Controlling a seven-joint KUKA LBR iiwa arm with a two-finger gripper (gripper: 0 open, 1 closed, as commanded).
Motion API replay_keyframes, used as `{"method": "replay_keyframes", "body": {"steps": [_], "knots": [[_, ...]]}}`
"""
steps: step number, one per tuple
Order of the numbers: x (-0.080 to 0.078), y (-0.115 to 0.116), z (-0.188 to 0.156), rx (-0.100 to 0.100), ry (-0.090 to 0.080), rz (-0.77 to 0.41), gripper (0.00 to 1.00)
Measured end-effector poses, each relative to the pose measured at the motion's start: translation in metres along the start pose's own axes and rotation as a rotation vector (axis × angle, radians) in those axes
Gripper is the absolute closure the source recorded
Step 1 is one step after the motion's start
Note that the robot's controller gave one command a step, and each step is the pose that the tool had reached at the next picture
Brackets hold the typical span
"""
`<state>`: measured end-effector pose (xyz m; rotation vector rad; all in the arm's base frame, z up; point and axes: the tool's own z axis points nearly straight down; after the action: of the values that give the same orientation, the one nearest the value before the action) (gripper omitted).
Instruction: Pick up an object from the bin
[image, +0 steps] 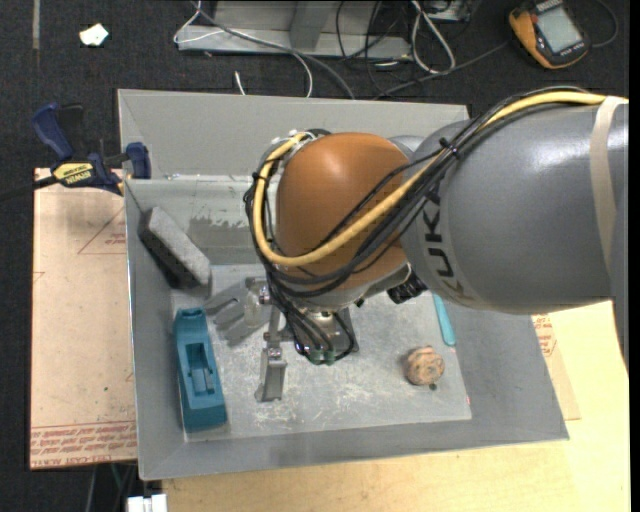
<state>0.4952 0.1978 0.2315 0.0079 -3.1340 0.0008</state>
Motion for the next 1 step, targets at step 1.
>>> {"method": "replay_keyframes", "body": {"steps": [1], "knots": [[-0.0018,-0.0012,-0.0044,-0.002,-0.008,0.005,0.00]]}}
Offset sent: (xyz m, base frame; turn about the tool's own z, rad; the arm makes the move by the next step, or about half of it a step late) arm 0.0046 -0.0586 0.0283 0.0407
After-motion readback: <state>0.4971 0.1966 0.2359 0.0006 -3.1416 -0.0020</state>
